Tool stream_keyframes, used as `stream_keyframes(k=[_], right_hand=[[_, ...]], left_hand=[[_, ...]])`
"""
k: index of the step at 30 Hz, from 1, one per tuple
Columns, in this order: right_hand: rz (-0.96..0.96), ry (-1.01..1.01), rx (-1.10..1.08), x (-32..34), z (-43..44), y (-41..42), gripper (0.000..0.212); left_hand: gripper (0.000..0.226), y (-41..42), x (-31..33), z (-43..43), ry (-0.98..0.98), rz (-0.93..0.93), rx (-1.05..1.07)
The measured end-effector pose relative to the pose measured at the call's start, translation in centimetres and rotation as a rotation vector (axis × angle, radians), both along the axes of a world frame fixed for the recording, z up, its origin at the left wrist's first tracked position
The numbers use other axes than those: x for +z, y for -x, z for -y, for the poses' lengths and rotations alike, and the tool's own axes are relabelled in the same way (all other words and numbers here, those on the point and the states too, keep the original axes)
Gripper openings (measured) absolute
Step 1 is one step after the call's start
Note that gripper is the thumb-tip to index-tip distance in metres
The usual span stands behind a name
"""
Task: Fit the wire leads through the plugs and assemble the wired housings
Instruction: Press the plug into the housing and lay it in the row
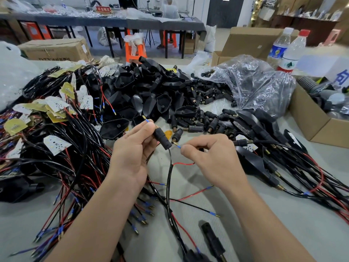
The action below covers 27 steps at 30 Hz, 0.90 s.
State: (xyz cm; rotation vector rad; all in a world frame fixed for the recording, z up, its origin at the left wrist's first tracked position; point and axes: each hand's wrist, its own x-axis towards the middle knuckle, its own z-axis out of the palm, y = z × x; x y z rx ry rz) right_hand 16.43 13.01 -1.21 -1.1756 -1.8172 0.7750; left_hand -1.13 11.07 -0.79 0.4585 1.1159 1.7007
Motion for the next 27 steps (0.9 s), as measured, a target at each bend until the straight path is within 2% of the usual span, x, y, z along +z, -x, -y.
stream_keyframes(k=[4,12,22,25,27], right_hand=[[0.057,-0.022,0.051,0.24,0.46,0.20,0.032],[0.070,-0.036,-0.003,-0.07,0.64,0.87,0.019],[0.045,-0.054,-0.209,-0.49,0.00,0.44,0.025],[0.036,-0.046,-0.208,-0.49,-0.09,0.15,0.028],[-0.010,-0.030,-0.190,-0.56,-0.17,0.03,0.025]], left_hand=[[0.009,-0.14,-0.13,-0.03,0.019,-0.047,0.052],[0.011,-0.44,-0.08,0.09,-0.023,-0.099,0.002],[0.024,-0.52,-0.34,-0.02,-0.061,-0.129,-0.018],[0.020,-0.67,-0.35,0.07,-0.100,-0.127,-0.026],[0.009,-0.69,-0.26,0.14,-0.123,-0.118,-0.021]])
